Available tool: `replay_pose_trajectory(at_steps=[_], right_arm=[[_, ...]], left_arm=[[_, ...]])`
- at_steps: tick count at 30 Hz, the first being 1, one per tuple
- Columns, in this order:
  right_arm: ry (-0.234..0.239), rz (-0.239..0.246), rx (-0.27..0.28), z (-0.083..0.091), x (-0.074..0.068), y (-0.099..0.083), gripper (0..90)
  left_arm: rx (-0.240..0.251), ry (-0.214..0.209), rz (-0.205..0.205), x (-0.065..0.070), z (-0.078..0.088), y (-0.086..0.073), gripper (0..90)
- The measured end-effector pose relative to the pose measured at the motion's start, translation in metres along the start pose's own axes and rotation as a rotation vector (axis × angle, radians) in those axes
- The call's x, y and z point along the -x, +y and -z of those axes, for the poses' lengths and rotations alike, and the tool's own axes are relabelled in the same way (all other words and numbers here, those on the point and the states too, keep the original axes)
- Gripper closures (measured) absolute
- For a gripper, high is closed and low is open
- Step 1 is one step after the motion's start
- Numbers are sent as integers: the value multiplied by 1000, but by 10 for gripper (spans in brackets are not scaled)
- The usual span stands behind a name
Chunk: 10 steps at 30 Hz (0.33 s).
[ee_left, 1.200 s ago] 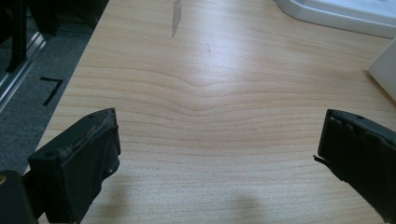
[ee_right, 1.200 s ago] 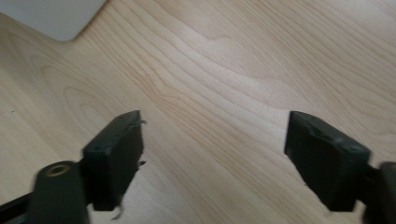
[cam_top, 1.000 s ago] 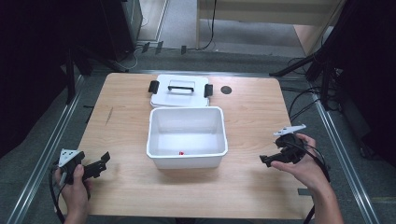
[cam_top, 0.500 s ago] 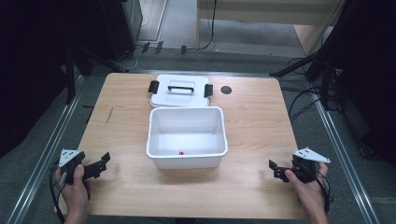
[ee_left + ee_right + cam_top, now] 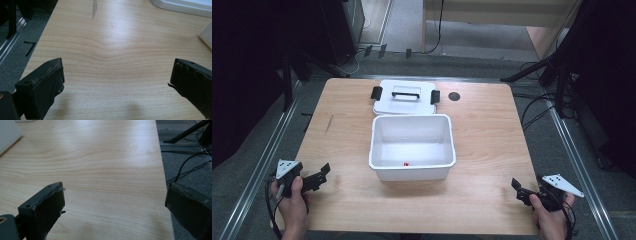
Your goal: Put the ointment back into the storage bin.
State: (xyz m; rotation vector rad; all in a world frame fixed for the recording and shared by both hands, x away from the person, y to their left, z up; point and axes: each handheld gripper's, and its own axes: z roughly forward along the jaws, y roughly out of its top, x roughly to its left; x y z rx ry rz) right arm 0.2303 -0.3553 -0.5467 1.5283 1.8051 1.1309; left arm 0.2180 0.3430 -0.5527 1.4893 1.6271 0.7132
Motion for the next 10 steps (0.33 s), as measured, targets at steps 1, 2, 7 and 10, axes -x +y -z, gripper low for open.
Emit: replay_pose_trajectory(at_steps=[1, 2, 7, 10], right_arm=[[6, 2, -6, 0, 0, 0, 23], [3, -5, -10, -1, 1, 0, 25], [10, -3, -43, -4, 2, 1, 52], [6, 7, -56, -5, 0, 2, 115]], left_arm=[[0, 3, -4, 0, 0, 0, 0], [-1, 8, -9, 1, 0, 0, 0], [-1, 14, -18, 2, 0, 0, 0], [-1, 12, -14, 2, 0, 0, 0]])
